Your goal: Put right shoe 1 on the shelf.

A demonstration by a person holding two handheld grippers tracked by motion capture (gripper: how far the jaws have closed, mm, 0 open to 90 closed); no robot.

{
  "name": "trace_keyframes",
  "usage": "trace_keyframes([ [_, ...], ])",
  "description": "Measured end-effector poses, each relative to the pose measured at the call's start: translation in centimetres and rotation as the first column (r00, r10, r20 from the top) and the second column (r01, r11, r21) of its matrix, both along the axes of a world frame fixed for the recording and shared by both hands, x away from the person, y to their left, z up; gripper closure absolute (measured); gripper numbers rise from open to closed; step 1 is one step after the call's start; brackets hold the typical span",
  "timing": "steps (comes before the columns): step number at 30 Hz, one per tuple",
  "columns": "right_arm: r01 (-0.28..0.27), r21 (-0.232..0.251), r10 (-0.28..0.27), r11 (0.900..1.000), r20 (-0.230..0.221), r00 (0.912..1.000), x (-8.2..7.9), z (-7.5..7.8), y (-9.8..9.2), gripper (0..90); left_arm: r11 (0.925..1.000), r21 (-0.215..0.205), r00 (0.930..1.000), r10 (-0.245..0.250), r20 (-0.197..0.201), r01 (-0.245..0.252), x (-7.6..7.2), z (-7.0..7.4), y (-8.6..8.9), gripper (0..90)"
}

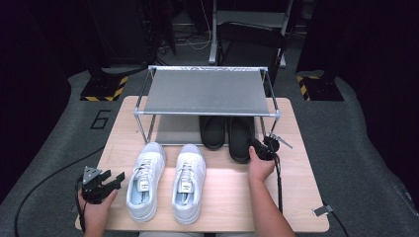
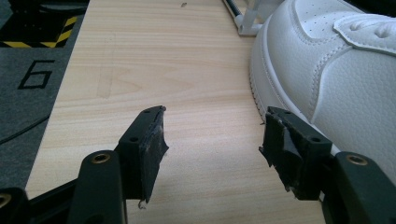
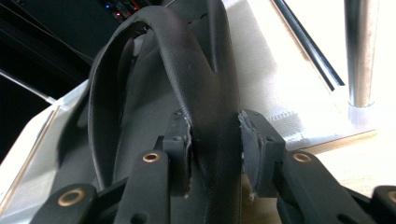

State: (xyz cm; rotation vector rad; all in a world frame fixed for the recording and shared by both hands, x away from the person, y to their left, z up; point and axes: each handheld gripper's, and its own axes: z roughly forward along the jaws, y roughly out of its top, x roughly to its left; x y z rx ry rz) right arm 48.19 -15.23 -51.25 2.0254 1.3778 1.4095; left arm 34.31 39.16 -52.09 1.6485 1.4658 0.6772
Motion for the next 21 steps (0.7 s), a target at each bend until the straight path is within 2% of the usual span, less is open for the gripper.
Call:
trace_keyframes([
  [3,0.014,0.014,-0.014,1.0,-0.015,0.9998,0.3,-0.3,0.1,64.9,1.0,-0.002,1.0,0.0,0.0,0.0,0.0,0.0,0.0,38.3],
  [4,0.015,0.01,-0.015,1.0,-0.007,0.9999,0.4,-0.5,0.0,64.9,1.0,-0.002,1.0,0.0,0.0,0.0,0.0,0.0,-0.1,38.3],
  [5,0.02,0.008,-0.02,1.0,-0.019,0.9996,0.5,-0.5,0.1,64.9,1.0,-0.002,1.0,0.0,0.001,0.0,0.0,0.0,-0.1,38.2],
  [6,0.016,-0.012,-0.017,1.0,-0.015,0.9997,0.6,-0.5,0.1,64.9,1.0,-0.002,1.0,0.0,0.0,0.0,0.0,0.0,0.0,38.3],
  [9,0.014,-0.033,-0.014,0.999,0.001,0.9999,1.1,-0.2,0.2,64.9,1.0,-0.003,1.0,0.0,-0.004,0.0,0.1,0.0,0.0,38.3],
  [11,0.017,-0.024,-0.017,1.0,0.004,0.9998,1.4,0.0,0.3,64.9,1.0,-0.002,1.0,-0.001,-0.002,0.001,0.1,-0.1,0.0,38.3],
  [13,0.026,0.005,-0.026,1.0,0.008,0.9996,1.8,0.1,0.5,64.9,1.0,-0.002,1.0,-0.001,-0.001,0.001,0.1,-0.1,-0.1,38.3],
  [14,0.025,-0.02,-0.025,0.999,0.008,0.9997,2.0,0.1,0.5,64.9,1.0,-0.004,1.0,-0.002,-0.004,0.002,0.1,-0.1,-0.1,38.3],
  [18,0.033,-0.015,-0.033,0.999,0.011,0.9994,2.6,0.2,0.9,64.9,1.0,-0.003,1.0,0.002,0.0,-0.002,0.1,-0.1,-0.1,38.3],
  [21,0.038,-0.034,-0.038,0.999,0.003,0.9993,3.1,0.1,1.2,64.8,1.0,-0.007,1.0,0.002,-0.001,-0.002,0.1,-0.1,0.1,38.3],
])
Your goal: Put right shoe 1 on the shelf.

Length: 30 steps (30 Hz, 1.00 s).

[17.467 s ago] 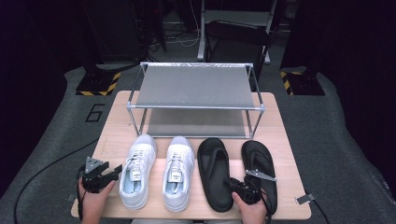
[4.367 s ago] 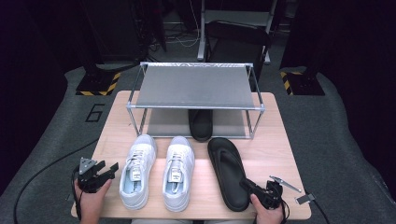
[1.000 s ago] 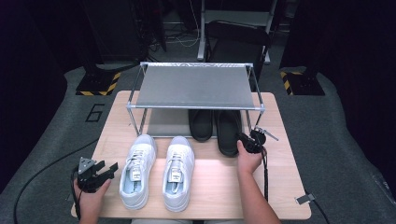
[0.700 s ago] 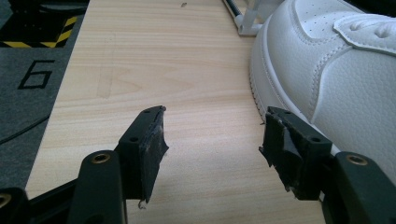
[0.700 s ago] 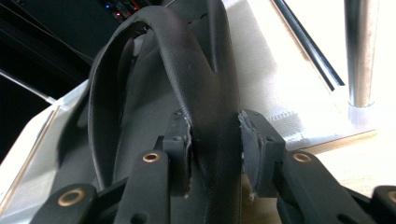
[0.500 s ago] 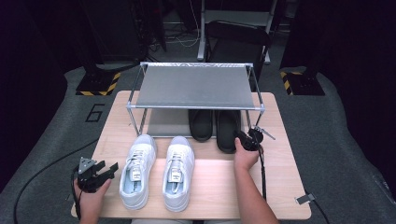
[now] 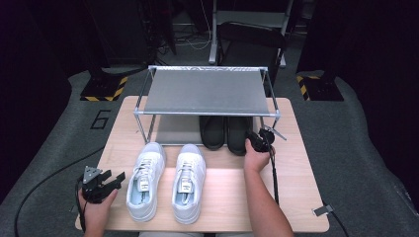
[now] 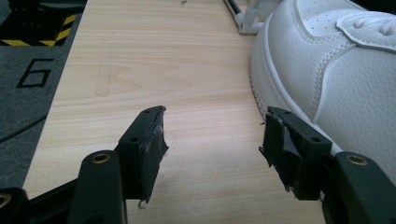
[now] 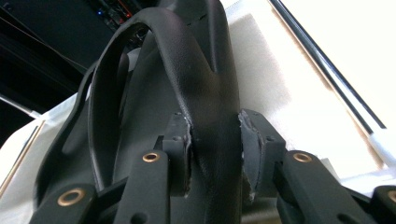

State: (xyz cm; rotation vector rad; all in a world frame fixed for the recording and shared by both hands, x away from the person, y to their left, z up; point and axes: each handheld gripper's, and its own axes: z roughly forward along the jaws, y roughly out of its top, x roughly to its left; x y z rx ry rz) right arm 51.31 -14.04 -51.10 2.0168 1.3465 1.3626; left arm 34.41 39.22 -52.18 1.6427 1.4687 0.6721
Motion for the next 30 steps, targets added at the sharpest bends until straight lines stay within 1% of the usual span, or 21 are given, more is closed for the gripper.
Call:
trace_keyframes([
  [4,0.013,0.012,-0.013,1.0,0.016,0.9998,0.4,-0.2,0.2,64.7,1.0,0.0,1.0,0.002,0.0,-0.002,0.0,0.0,0.1,38.3],
  [6,0.017,0.001,-0.017,1.0,0.014,0.9998,0.5,-0.2,0.4,64.7,1.0,-0.004,1.0,0.002,-0.001,-0.002,0.0,-0.1,0.1,38.3],
  [9,0.022,-0.001,-0.022,1.0,0.01,0.9997,0.7,-0.2,0.7,64.5,1.0,-0.005,1.0,0.001,-0.002,-0.001,-0.1,-0.1,0.1,38.3],
  [13,0.034,-0.011,-0.034,0.999,0.008,0.9994,0.8,-0.3,0.6,64.5,1.0,-0.006,1.0,0.003,0.0,-0.003,-0.2,0.0,0.2,38.3],
  [15,0.042,-0.026,-0.041,0.999,0.01,0.9991,0.9,-0.4,0.6,64.4,1.0,-0.007,1.0,0.005,0.001,-0.005,-0.2,-0.1,0.2,38.2],
  [19,0.051,-0.025,-0.051,0.998,0.011,0.9987,1.0,-0.5,0.5,64.4,0.9999,-0.01,1.0,0.002,-0.009,-0.002,-0.2,-0.1,0.1,38.3],
  [20,0.054,-0.025,-0.054,0.998,0.011,0.9985,1.0,-0.5,0.5,64.4,1.0,-0.009,1.0,0.002,-0.006,-0.002,-0.2,-0.1,0.1,38.3],
  [21,0.06,-0.022,-0.059,0.998,0.014,0.9981,1.0,-0.6,0.4,64.4,0.9999,-0.012,0.9999,0.009,0.009,-0.009,-0.2,-0.2,0.0,38.3],
  [22,0.065,-0.014,-0.065,0.998,0.01,0.9978,1.0,-0.6,0.5,64.3,0.9999,-0.012,0.9999,0.011,0.009,-0.011,-0.2,-0.1,0.0,38.3],
  [25,0.064,-0.029,-0.063,0.998,0.02,0.9978,1.1,-0.7,0.5,63.9,0.9999,-0.011,1.0,0.007,0.0,-0.007,-0.2,-0.1,0.0,38.3],
  [26,0.065,-0.031,-0.065,0.997,0.019,0.9977,1.1,-0.8,0.5,63.8,0.9999,-0.009,0.9999,0.008,0.01,-0.008,-0.2,-0.2,0.0,38.3],
  [27,0.074,-0.017,-0.074,0.997,0.007,0.9972,1.1,-0.9,0.6,63.5,1.0,-0.007,1.0,0.001,-0.006,-0.001,-0.2,-0.1,0.0,38.3],
  [28,0.074,-0.013,-0.074,0.997,0.015,0.9971,1.1,-1.0,0.5,63.1,1.0,-0.007,1.0,-0.001,-0.006,0.001,-0.2,-0.1,0.0,38.3],
  [30,0.079,-0.01,-0.079,0.997,0.015,0.9968,1.0,-1.1,0.6,62.6,1.0,-0.005,1.0,-0.003,-0.003,0.003,-0.2,-0.1,0.0,38.3],
])
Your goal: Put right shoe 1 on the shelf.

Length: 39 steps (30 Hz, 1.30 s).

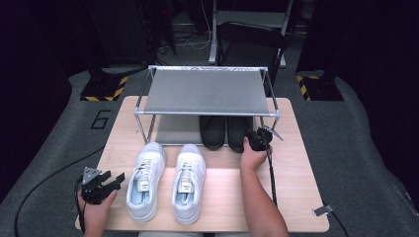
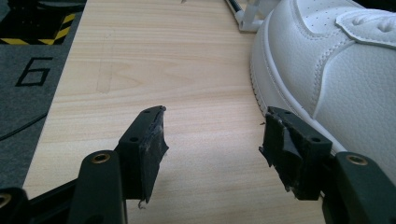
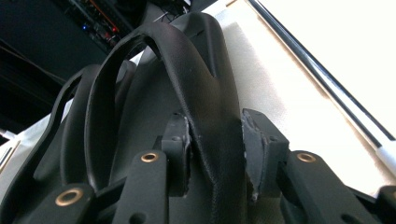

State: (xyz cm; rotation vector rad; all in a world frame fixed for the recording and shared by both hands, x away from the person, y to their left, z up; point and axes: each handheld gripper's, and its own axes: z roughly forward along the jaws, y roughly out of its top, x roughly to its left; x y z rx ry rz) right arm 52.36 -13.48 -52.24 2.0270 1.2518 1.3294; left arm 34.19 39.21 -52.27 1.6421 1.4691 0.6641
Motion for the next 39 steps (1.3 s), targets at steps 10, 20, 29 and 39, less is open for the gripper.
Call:
trace_keyframes([
  [10,-0.01,-0.075,0.011,0.997,0.013,0.9999,-0.9,-0.1,-0.1,53.3,1.0,-0.002,1.0,0.0,-0.003,0.0,-0.1,0.1,0.0,38.3],
  [20,-0.049,-0.077,0.048,0.996,-0.005,0.9988,-2.5,1.0,-0.5,51.6,1.0,-0.005,0.9999,0.0,-0.011,0.0,0.2,-0.1,-0.3,38.3],
  [29,-0.1,-0.102,0.102,0.99,0.011,0.9947,-4.5,2.2,-0.8,51.0,0.9999,0.01,0.9998,-0.008,-0.019,0.008,0.1,0.0,-0.4,38.5],
  [39,-0.177,-0.125,0.181,0.976,0.019,0.9834,-7.6,2.5,-1.1,51.4,0.9998,-0.014,0.9998,-0.015,-0.012,0.015,0.0,0.0,-0.7,41.4],
])
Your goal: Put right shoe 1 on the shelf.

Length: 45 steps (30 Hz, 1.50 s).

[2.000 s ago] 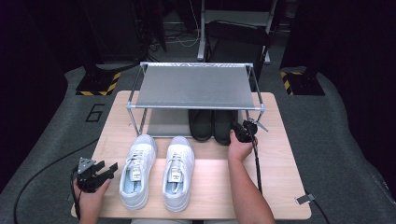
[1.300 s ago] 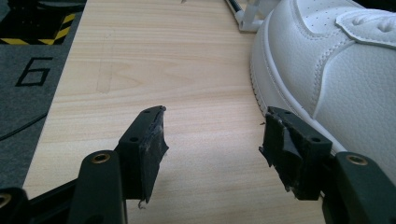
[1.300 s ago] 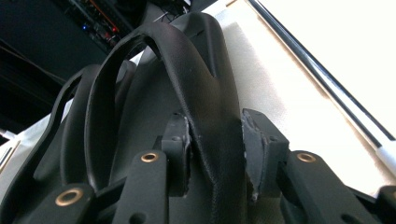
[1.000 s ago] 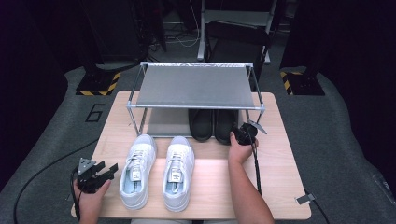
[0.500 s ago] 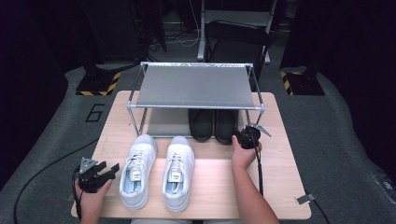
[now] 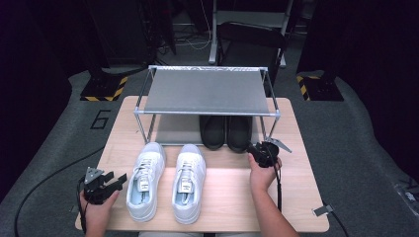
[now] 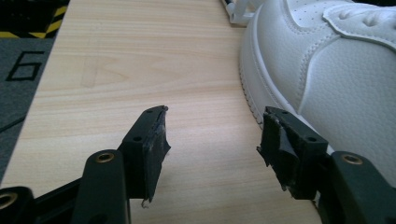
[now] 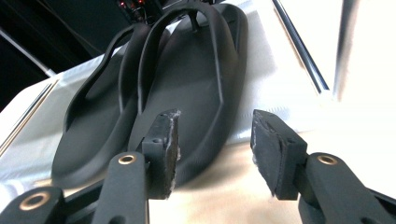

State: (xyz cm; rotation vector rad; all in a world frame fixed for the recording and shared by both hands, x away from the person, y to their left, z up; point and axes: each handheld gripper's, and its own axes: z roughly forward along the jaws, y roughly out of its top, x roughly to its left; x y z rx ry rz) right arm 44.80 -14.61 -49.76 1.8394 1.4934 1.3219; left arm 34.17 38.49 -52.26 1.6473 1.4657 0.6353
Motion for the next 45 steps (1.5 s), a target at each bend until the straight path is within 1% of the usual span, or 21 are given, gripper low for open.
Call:
trace_keyframes([
  [2,-0.022,0.002,0.022,1.0,0.008,0.9997,-0.8,0.0,-0.2,51.1,0.9998,0.011,0.9997,-0.016,-0.02,0.016,-0.1,0.3,-0.1,42.7],
  [3,-0.034,0.008,0.034,0.999,0.005,0.9994,-1.2,0.1,-0.2,50.9,0.9998,0.014,0.9997,-0.014,-0.019,0.015,-0.1,0.4,-0.2,43.1],
  [8,-0.088,-0.011,0.088,0.996,0.001,0.9962,-3.2,0.1,-0.8,49.2,0.9995,-0.021,0.9995,-0.026,-0.021,0.025,0.0,0.9,-0.3,44.4],
  [10,-0.11,-0.029,0.11,0.994,0.01,0.9939,-4.1,0.0,-1.0,48.6,0.9996,-0.021,0.9991,-0.021,-0.037,0.02,-0.1,1.2,-0.3,44.1],
  [11,-0.117,-0.031,0.118,0.993,0.012,0.993,-4.6,0.0,-1.0,48.4,0.9997,-0.017,0.9993,-0.018,-0.033,0.018,0.0,1.2,-0.4,44.1],
  [12,-0.126,-0.038,0.126,0.991,0.012,0.992,-5.1,0.0,-1.0,48.2,0.9993,-0.027,0.9984,-0.027,-0.051,0.025,-0.1,1.3,-0.4,44.1],
  [13,-0.135,-0.047,0.136,0.99,0.018,0.9906,-5.6,-0.2,-1.1,47.8,0.9992,-0.024,0.998,-0.035,-0.052,0.034,-0.2,1.4,-0.5,44.1],
  [14,-0.137,-0.043,0.138,0.99,0.015,0.9904,-6.1,-0.2,-1.1,47.6,0.9988,-0.037,0.9983,-0.033,-0.048,0.032,-0.3,1.4,-0.6,44.1],
  [16,-0.145,-0.037,0.146,0.989,0.021,0.9891,-7.0,-0.3,-1.1,47.4,0.9985,-0.034,0.9979,-0.044,-0.047,0.043,-0.5,1.7,-0.7,43.1],
  [21,-0.171,-0.083,0.174,0.982,0.03,0.9842,-8.4,-0.5,-1.0,47.5,0.9979,-0.035,0.9976,-0.055,-0.042,0.054,-0.9,2.6,-0.8,42.6],
  [23,-0.183,-0.078,0.186,0.98,0.033,0.9819,-8.8,-0.5,-0.9,47.6,0.9975,-0.04,0.9973,-0.061,-0.042,0.059,-1.0,3.0,-0.7,43.2],
  [24,-0.192,-0.085,0.196,0.978,0.032,0.9802,-8.9,-0.4,-0.9,47.7,0.9981,-0.036,0.9985,-0.05,-0.022,0.049,-1.1,3.2,-0.8,43.2],
  [25,-0.202,-0.085,0.205,0.976,0.035,0.9781,-9.0,-0.4,-0.9,47.7,0.9976,-0.039,0.9981,-0.058,-0.024,0.057,-1.2,3.5,-0.7,43.5],
  [29,-0.224,-0.127,0.233,0.966,0.064,0.9704,-9.7,0.0,-1.1,48.2,0.9962,-0.041,0.997,-0.078,0.0,0.077,-1.7,4.7,-0.9,44.3],
  [33,-0.219,-0.132,0.23,0.967,0.069,0.9708,-10.4,0.1,-1.5,49.9,0.9941,-0.043,0.995,-0.099,0.013,0.099,-2.1,5.5,-1.0,42.1],
  [34,-0.224,-0.128,0.234,0.966,0.069,0.9698,-10.7,0.2,-1.8,50.8,0.9946,-0.04,0.9942,-0.094,0.053,0.096,-2.5,6.0,-1.3,42.2],
  [35,-0.222,-0.13,0.233,0.966,0.072,0.9699,-10.8,0.3,-1.9,51.2,0.9945,-0.035,0.9933,-0.096,0.063,0.099,-2.6,6.3,-1.3,42.6],
  [37,-0.217,-0.141,0.229,0.966,0.076,0.9705,-11.0,0.4,-2.2,52.2,0.9934,-0.037,0.9922,-0.106,0.065,0.109,-2.8,6.8,-1.5,46.3],
  [40,-0.21,-0.133,0.22,0.969,0.07,0.9729,-11.1,0.3,-2.5,52.6,0.9904,-0.042,0.9898,-0.13,0.058,0.132,-3.1,7.2,-1.8,48.0],
  [44,-0.219,-0.125,0.228,0.968,0.064,0.9716,-11.2,0.2,-2.5,52.7,0.9893,0.005,0.9891,-0.146,0.022,0.146,-3.3,7.1,-3.0,48.0],
  [45,-0.219,-0.121,0.228,0.968,0.065,0.9715,-11.2,0.2,-2.4,52.7,0.9895,0.014,0.9893,-0.144,0.023,0.144,-3.3,7.1,-3.0,47.9],
])
